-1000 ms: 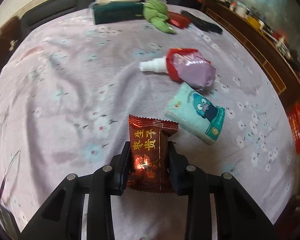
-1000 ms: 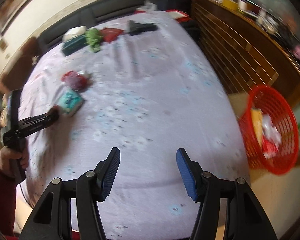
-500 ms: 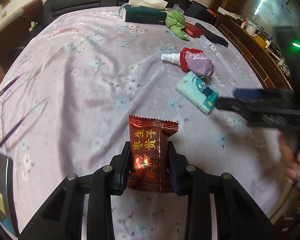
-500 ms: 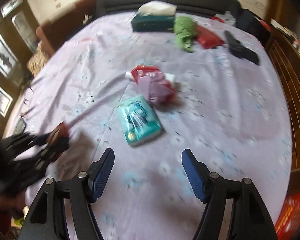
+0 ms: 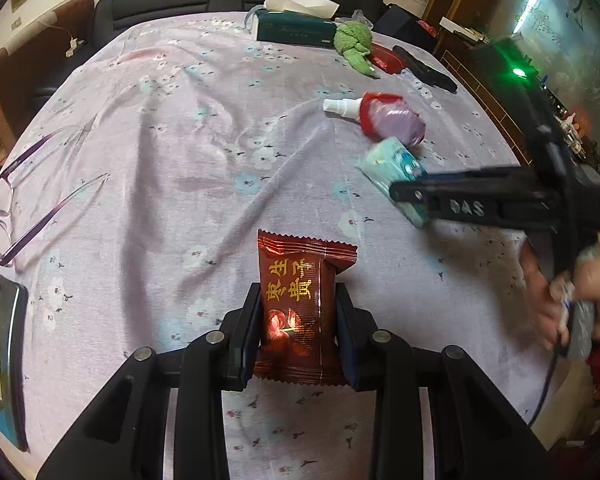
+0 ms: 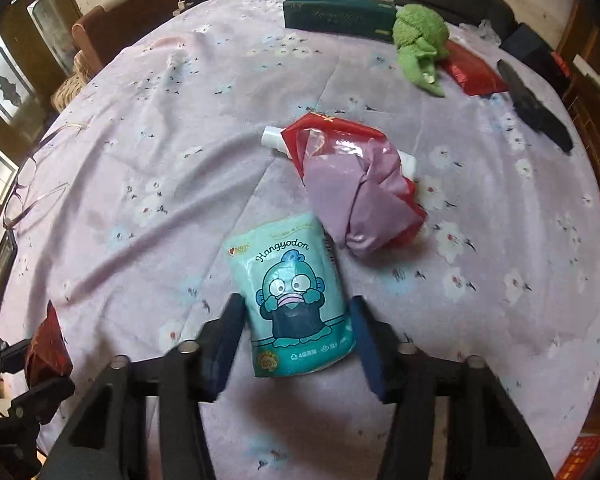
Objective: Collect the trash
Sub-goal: 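Grasp the red candy wrapper with the left gripper and lift it, then hold the candy wrapper in the left gripper while the right gripper lifts the teal tissue pack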
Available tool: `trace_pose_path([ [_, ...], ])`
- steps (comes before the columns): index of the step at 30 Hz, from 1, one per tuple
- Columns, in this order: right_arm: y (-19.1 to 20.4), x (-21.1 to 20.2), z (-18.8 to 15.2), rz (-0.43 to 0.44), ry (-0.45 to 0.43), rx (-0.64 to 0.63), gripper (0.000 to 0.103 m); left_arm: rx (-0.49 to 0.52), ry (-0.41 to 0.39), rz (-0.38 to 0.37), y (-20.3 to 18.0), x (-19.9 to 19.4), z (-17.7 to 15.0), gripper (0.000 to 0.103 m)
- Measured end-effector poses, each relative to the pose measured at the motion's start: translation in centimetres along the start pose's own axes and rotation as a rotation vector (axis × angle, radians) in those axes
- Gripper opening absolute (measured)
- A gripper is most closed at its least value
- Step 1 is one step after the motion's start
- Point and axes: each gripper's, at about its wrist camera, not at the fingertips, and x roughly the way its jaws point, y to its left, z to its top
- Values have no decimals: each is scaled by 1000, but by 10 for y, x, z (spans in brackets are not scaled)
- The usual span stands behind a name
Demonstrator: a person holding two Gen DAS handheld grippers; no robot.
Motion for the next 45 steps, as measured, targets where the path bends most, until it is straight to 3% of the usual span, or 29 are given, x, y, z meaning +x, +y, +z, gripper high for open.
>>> trace_pose_path([
  [6,-13,-31,-44,34,-20,110,38,21,-22,0,-29,-1,-2,32],
  [16,-54,-96,-159,-53,-39,308,39,120,-16,-14,-103,2,-20,32],
  [20,-73,-109,-187,-60,-39,370,39,151,-17,-27,-130,0,-20,32],
  [30,-110,-149,-219,-93,-94,417,39,252,-62,-40,-198,-14,-20,32],
  [45,-142,-179,-232,-109,-160,437,40,330,-128,-6,-244,-24,-13,32],
])
